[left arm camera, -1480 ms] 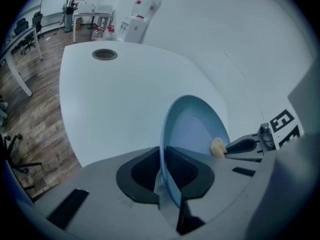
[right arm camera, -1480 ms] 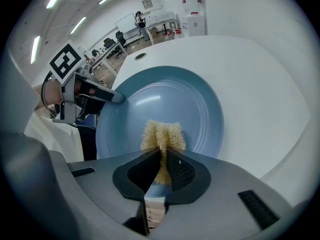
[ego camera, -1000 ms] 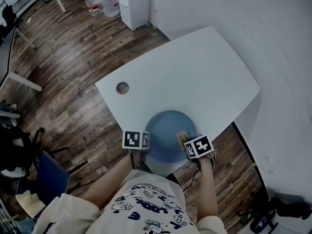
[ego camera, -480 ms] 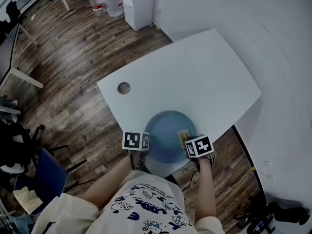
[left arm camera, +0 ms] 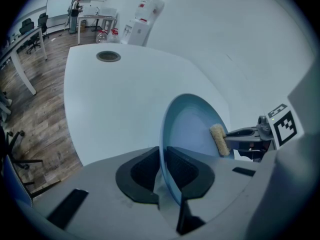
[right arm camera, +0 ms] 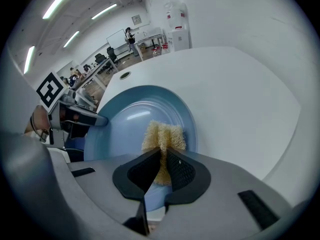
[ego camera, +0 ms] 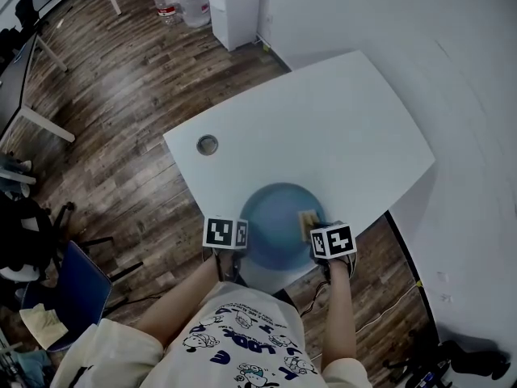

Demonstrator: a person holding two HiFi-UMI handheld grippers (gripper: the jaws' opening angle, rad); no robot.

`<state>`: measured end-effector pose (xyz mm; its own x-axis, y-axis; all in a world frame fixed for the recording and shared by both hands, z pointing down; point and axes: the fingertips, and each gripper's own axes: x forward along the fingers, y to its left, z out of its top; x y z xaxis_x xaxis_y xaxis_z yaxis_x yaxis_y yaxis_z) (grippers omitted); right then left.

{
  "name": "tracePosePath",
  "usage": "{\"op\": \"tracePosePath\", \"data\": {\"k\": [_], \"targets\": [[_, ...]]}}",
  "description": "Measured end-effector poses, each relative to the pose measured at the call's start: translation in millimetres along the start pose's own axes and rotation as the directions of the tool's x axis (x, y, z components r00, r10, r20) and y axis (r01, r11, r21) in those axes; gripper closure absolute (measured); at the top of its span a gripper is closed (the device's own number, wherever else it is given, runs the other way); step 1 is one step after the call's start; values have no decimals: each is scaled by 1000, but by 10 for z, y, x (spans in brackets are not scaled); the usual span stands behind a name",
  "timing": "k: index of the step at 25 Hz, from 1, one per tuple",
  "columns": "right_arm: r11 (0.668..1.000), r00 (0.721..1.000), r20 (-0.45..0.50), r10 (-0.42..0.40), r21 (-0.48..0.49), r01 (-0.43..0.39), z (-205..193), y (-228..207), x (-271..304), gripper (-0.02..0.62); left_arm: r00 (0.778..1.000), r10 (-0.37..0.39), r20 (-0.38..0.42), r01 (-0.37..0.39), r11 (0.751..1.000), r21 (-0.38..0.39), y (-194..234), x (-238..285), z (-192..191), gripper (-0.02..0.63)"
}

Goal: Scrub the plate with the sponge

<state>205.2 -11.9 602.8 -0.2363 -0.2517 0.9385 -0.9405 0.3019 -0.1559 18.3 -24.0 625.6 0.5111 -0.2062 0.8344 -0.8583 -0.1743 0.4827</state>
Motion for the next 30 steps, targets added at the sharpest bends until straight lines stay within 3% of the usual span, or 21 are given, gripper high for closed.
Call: {"op": "tracePosePath", "data": {"k": [10,22,30], "targets": [[999,999,37,-35,11,34,87,-62,-44,545,1000,9,8,-9,1000,-22,15,-4,7,559],[995,988,150,-44,91,30,228,-82,-251,546,1000,20,21,-18,996,-93,43,-16,31,560],[987,972,202,-121,128,96,313,-250,-410,546,998,35,48,-27,988,-152,118,-42,130,561]]}}
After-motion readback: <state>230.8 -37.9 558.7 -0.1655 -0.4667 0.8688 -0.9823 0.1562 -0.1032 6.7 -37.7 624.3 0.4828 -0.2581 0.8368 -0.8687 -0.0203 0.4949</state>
